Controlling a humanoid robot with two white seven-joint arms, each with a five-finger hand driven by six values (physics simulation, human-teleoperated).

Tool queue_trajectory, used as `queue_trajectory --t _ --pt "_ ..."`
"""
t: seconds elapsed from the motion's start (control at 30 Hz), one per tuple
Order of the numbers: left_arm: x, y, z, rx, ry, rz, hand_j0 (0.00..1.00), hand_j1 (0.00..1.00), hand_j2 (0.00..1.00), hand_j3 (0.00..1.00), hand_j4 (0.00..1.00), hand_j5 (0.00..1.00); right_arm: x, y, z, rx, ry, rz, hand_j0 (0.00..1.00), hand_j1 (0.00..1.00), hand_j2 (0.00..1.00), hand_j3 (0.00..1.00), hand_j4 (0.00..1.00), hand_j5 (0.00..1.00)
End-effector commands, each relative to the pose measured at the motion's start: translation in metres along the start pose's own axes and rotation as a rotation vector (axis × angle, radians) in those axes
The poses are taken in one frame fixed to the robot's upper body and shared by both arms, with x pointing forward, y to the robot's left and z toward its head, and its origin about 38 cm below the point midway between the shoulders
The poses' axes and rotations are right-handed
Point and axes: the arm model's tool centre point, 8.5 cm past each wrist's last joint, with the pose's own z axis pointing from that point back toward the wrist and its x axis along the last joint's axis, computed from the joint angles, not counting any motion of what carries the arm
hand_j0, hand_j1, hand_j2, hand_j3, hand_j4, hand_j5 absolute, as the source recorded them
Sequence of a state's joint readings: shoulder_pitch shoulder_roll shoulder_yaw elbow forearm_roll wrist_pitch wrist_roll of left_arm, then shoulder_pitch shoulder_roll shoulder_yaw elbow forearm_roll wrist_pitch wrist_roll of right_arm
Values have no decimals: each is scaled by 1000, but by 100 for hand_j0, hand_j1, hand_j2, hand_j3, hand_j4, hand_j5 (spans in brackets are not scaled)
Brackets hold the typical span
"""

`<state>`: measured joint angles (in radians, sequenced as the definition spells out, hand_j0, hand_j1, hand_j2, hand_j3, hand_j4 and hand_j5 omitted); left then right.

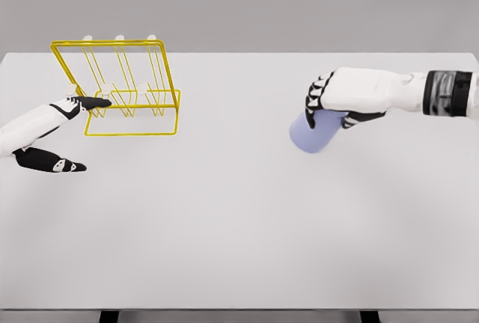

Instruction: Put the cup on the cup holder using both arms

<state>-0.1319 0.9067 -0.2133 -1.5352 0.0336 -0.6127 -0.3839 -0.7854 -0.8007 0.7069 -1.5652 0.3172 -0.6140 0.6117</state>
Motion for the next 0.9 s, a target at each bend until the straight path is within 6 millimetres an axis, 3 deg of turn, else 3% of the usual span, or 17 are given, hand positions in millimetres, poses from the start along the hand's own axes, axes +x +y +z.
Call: queue_trajectory --t 0.0,0.23,0.43,0.5,0.87 --pt "0 1 0 4 0 6 100 100 100 100 100 100 17 -9 -17 -30 -61 19 45 45 45 45 45 45" --pt "0 1 0 4 0 6 100 100 100 100 100 100 53 -30 -29 -75 -158 96 47 47 47 47 47 47" --pt "0 1 0 4 0 6 100 100 100 100 100 100 81 -43 -69 -64 -280 138 47 47 47 47 47 47" --pt "0 1 0 4 0 6 100 100 100 100 100 100 90 -43 -80 -56 -315 145 43 43 43 43 43 43" --pt "0 1 0 5 -1 7 100 100 100 100 100 100 108 -57 -104 -68 -383 172 47 47 47 47 47 47"
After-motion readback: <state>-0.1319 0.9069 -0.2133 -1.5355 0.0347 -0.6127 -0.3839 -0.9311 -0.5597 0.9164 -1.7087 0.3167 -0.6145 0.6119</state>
